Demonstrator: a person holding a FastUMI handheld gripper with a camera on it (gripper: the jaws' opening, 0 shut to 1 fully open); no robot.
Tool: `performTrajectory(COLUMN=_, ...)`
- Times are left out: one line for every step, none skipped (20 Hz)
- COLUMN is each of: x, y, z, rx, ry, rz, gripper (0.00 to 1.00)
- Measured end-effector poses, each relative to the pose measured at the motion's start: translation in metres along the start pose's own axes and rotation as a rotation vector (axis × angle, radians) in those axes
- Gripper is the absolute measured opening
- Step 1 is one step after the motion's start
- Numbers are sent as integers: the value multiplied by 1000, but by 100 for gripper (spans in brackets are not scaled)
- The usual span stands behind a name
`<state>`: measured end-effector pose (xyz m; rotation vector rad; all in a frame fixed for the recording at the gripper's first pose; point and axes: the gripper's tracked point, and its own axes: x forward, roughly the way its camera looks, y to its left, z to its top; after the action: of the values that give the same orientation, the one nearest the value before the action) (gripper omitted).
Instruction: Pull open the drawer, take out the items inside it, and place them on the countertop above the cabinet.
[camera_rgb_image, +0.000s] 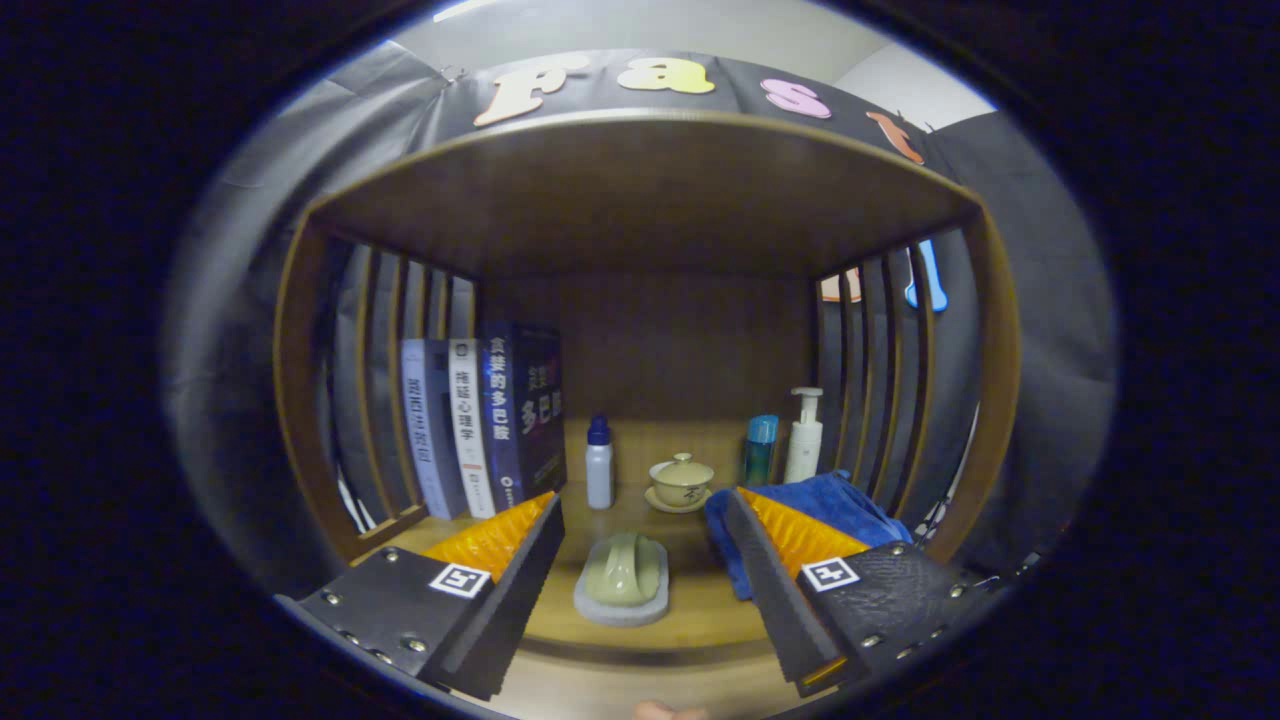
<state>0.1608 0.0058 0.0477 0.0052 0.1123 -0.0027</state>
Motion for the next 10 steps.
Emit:
performTrajectory(x=-20, y=3, z=-3, rx=3, ry=5, rz=17, gripper=97)
performTrajectory(x=-37, y=5, z=-7, rx=5, ry=9, rz=28, gripper=97)
performTrajectory(x=-55, y=6, z=-14, rx=8, ry=10, rz=35, gripper=98)
performTrajectory(x=-73, y=7, z=-20, rx=15, ry=12, rz=40, gripper=98)
performTrajectory(x=-89, y=7, z=-29, rx=25, ry=16, rz=42, gripper=98)
performTrajectory(x=-105, y=8, z=-38, rx=30, ry=20, rz=45, gripper=98)
performTrajectory(x=-120, y=6, z=-44, rx=23, ry=17, rz=42, gripper=97)
performTrajectory(x=-134, y=1, z=-51, rx=13, ry=20, rz=25, gripper=97)
performTrajectory(x=-148, y=-1, z=-61, rx=11, ry=30, rz=15, gripper=98)
performTrajectory(x=-161, y=4, z=-72, rx=10, ry=39, rz=21, gripper=98)
